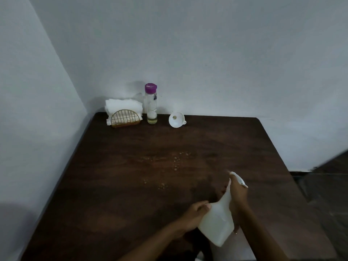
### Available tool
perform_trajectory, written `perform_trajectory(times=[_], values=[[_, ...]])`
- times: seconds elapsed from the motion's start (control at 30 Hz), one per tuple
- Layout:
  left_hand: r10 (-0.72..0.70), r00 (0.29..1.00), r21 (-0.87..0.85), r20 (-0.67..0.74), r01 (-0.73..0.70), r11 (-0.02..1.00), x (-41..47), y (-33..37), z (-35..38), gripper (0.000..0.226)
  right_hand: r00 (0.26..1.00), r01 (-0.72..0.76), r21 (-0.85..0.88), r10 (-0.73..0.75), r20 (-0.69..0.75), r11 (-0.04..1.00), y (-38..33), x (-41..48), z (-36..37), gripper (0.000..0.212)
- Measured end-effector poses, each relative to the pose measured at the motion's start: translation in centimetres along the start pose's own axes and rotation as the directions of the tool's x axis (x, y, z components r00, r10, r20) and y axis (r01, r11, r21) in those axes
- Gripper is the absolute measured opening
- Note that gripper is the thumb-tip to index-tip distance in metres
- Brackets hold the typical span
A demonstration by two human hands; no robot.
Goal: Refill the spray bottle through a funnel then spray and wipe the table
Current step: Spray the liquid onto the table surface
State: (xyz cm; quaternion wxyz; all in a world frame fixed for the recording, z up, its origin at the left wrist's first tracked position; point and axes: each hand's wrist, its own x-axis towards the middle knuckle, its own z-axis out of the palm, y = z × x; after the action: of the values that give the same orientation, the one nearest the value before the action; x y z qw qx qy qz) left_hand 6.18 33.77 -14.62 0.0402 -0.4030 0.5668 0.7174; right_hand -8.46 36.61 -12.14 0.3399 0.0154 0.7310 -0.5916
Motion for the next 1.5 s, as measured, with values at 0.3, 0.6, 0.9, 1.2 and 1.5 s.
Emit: perform_trajectory(times=[0.3,0.6,0.9,1.2,1.5], values=[[-0.004,0.993,0.070,0.115,-0.005,0.998,-0.1,-1.0,1.8,0.046,0.977,0.047,-0.183,-0.007,0.213,0.982,0.1,-0.5,-2.5,0.018],[-0.035,0.986,0.122,0.162,0.015,0.992,-0.1,-1.5,2.4,0.050,0.944,-0.087,-0.256,0.162,0.288,0.963,0.5,-0.2,-3.1,0.031],[-0.036,0.960,0.178,0.277,-0.014,0.984,-0.9,-1.7,2.8,0.031,0.910,-0.157,-0.373,0.280,0.305,0.915,1.6,-0.8,-3.2,0.026],[-0.060,0.933,0.172,0.355,-0.002,0.985,-1.1,-2.2,3.0,0.040,0.937,0.069,-0.408,0.082,0.340,0.910,2.8,-3.4,-2.8,0.015],[-0.065,0.948,0.110,0.313,0.032,0.993,-1.7,-2.1,2.5,0.013,0.814,0.150,-0.560,0.219,0.538,0.815,1.4,-4.4,-1.2,0.021]])
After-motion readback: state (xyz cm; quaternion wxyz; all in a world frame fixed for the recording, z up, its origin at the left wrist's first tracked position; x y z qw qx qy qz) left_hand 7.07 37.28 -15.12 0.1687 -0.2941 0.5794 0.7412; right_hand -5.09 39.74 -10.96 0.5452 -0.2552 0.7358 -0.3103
